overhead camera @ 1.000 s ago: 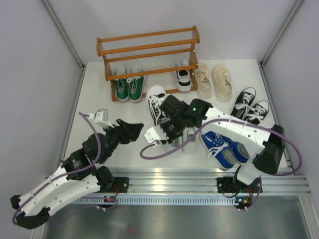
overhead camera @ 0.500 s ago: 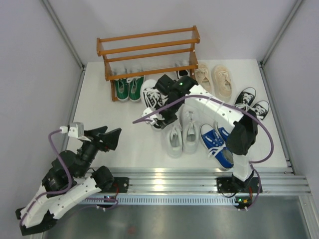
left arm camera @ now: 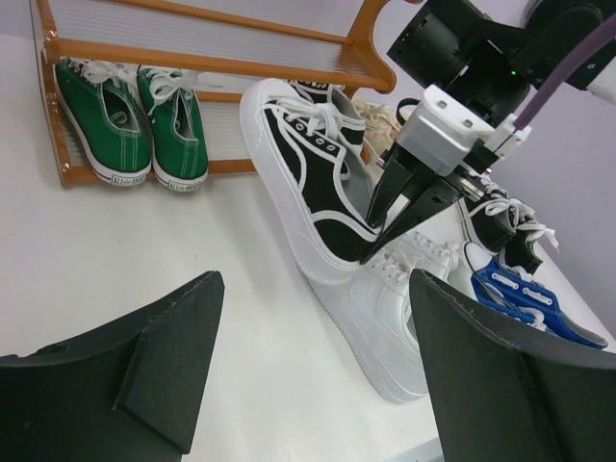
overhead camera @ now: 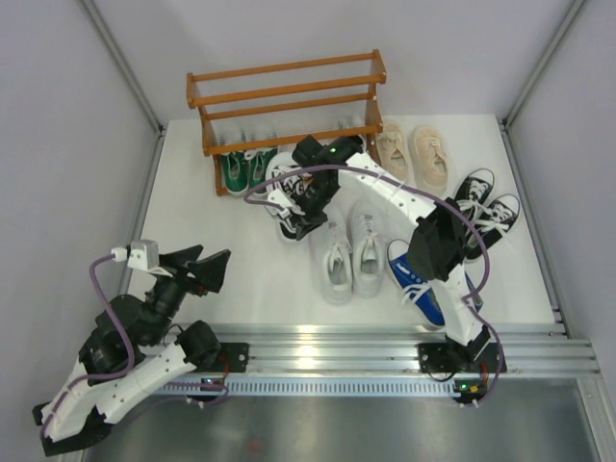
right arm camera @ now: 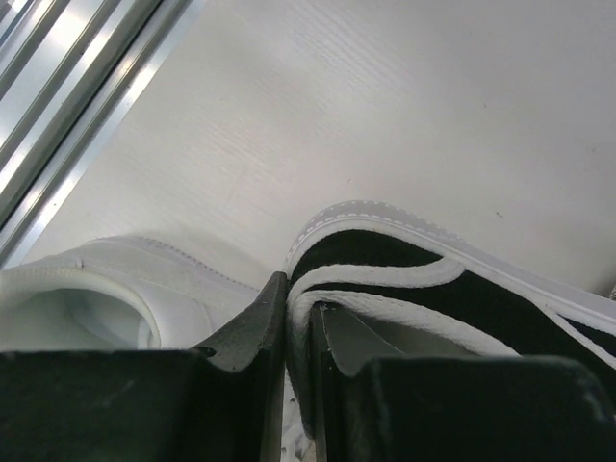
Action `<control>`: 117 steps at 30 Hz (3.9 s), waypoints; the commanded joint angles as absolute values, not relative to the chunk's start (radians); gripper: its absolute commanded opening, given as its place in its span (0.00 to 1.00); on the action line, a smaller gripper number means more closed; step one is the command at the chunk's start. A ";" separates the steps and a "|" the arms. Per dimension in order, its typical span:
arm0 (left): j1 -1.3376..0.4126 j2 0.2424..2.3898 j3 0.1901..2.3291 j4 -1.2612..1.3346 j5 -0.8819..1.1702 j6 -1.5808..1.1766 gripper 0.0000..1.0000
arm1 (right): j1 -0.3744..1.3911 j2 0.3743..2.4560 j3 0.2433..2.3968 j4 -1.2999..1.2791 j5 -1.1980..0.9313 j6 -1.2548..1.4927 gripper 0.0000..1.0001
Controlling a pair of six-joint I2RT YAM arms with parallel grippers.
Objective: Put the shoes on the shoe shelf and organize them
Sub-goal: Place the shoe at the shoe shelf.
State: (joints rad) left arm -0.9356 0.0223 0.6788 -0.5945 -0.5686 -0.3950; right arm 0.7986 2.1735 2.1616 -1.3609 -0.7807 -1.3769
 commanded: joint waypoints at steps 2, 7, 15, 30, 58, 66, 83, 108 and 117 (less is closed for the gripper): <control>-0.931 0.023 0.681 -0.591 -0.560 -0.376 0.83 | 0.772 2.192 2.221 -1.419 -0.891 -1.410 0.00; -0.931 0.023 0.680 -0.589 -0.558 -0.376 0.84 | 0.727 2.212 2.221 -1.379 -0.900 -1.382 0.00; -0.931 0.023 0.680 -0.589 -0.561 -0.377 0.84 | 0.652 2.289 2.264 -1.283 -0.925 -1.327 0.01; -0.931 0.021 0.677 -0.589 -0.565 -0.379 0.84 | 0.592 2.375 2.347 -1.025 -0.832 -1.226 0.01; -0.931 0.023 0.673 -0.589 -0.568 -0.380 0.85 | 0.614 2.379 2.272 -0.770 -0.480 -1.194 0.48; -0.931 0.021 0.675 -0.589 -0.557 -0.380 0.85 | 0.621 2.287 2.140 -0.706 -0.400 -1.078 0.52; -0.931 0.020 0.673 -0.589 -0.552 -0.382 0.85 | 0.630 2.217 2.066 -0.712 -0.247 -1.025 0.40; -0.931 0.021 0.673 -0.591 -0.549 -0.380 0.85 | 0.583 2.158 2.028 -0.661 -0.101 -1.293 0.22; -0.931 0.020 0.672 -0.591 -0.548 -0.380 0.85 | 0.572 2.115 1.954 -0.552 -0.049 -1.292 0.11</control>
